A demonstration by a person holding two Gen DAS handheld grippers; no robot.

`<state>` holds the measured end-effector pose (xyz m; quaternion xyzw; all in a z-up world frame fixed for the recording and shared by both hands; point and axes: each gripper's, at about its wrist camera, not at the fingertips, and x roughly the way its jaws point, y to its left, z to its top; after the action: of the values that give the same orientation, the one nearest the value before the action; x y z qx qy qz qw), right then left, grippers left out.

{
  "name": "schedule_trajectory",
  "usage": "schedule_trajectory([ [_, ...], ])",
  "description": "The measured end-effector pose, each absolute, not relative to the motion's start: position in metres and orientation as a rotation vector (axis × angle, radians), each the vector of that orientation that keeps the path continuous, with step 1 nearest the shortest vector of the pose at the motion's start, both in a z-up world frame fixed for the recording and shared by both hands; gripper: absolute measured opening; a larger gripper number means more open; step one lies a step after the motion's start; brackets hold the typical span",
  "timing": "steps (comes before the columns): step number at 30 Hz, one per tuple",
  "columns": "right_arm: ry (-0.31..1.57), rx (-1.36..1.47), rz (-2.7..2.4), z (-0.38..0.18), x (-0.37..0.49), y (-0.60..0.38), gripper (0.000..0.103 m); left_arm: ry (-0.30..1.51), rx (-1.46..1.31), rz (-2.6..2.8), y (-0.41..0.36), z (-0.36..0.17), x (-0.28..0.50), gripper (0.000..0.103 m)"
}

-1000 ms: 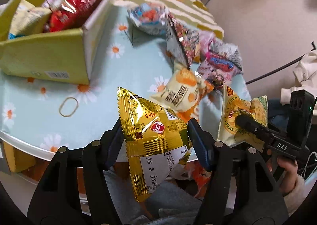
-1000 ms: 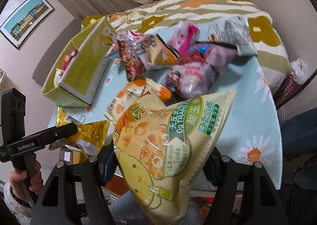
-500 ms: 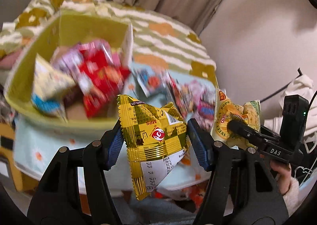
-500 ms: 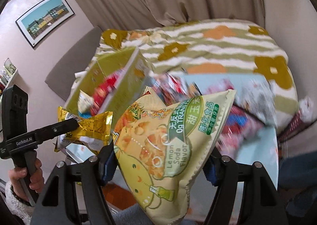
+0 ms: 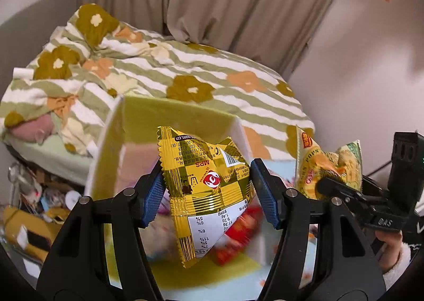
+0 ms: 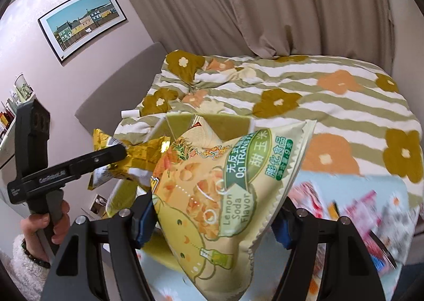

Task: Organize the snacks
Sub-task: 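Carry the gold bag into the box with the left tool while the right tool carries the lemon-soda bag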

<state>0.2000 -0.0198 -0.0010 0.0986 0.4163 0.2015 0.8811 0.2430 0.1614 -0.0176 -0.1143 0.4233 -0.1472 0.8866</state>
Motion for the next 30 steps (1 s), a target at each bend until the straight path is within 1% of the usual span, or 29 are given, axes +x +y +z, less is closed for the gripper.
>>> schedule_trajectory([
  [7,0.909,0.225,0.411,-0.024,0.250,0.021,0.067,0.918,-0.192,-0.319,0.182,-0.053,0.303,0.063],
  [9,0.926,0.229,0.403,-0.031,0.258,0.027,0.067,0.918,-0.149,-0.294,0.183,-0.061,0.309,0.082],
  [10,0.933,0.229,0.399,-0.033,0.261,0.029,0.067,0.919,-0.133,-0.278,0.183,-0.063,0.310,0.101],
  [11,0.944,0.231,0.393,-0.036,0.263,0.030,0.067,0.907,-0.130,-0.275,0.185,-0.065,0.309,0.103],
  [17,0.969,0.201,0.363,-0.040,0.267,0.037,0.067,0.924,-0.121,-0.255,0.194,-0.067,0.291,0.103],
  [23,0.962,0.197,0.390,-0.034,0.268,0.038,0.067,0.933,-0.096,-0.197,0.194,-0.056,0.265,0.103],
  [30,0.980,0.146,0.422,-0.029,0.293,0.050,0.068,0.956,-0.053,-0.157,0.195,-0.058,0.256,0.103],
])
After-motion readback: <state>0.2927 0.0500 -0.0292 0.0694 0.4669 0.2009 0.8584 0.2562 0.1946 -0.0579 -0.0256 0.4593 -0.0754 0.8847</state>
